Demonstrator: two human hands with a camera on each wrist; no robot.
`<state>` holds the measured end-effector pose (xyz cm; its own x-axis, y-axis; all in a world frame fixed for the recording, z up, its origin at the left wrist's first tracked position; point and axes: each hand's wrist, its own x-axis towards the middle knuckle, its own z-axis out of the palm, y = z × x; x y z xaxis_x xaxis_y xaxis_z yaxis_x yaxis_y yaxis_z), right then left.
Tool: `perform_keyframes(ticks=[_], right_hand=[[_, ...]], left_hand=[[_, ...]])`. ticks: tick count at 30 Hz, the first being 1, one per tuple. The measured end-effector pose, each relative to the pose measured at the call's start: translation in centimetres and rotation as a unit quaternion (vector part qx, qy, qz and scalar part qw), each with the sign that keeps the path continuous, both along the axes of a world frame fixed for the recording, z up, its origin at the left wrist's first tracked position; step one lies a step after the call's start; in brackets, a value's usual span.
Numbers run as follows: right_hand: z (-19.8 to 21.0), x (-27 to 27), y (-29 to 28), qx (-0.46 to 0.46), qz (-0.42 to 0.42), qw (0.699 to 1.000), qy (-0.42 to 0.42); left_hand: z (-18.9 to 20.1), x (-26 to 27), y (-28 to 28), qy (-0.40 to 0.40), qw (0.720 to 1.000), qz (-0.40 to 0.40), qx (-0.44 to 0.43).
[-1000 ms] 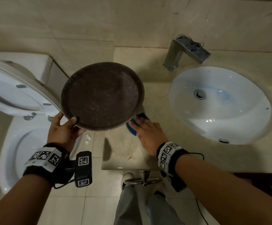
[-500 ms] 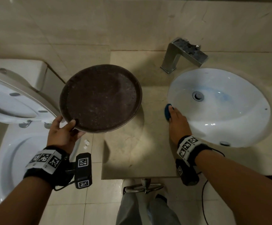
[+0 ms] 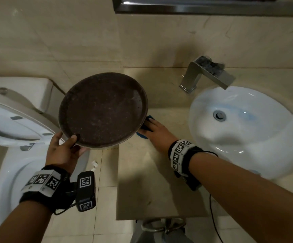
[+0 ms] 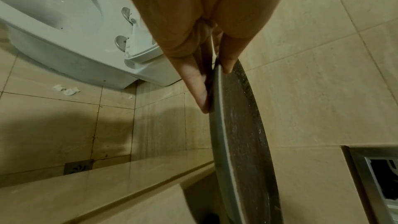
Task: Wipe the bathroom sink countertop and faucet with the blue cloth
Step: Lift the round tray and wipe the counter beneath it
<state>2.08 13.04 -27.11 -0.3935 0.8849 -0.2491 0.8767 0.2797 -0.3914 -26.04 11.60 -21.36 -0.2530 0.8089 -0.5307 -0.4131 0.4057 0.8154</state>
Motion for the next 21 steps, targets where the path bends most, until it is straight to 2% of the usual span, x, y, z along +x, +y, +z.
perform_keyframes(ticks=[1, 4, 15, 21], right_hand=[[-0.1, -0.2, 0.5, -0.003, 0.019, 0.999, -0.027], [0.8, -0.4, 2.3, -0.004, 0.006, 0.996, -0.088], [1.3, -0.8, 9.4, 0.026, -0.07, 0.991, -0.109], [1.1, -0.4, 12.1, -0.002, -0.157, 0.982, -0.106]], left_hand=[[-0.1, -0.3, 0.3, 0.001, 1.0, -0.003, 0.003], [-0.6, -1.2, 1.2, 0.004, 1.0, -0.005, 0.006], [-1.4, -3.2, 4.0, 0.015, 1.0, 0.005, 0.016], [-2.1, -3.1, 4.8, 0.011, 1.0, 0.006, 0.008]])
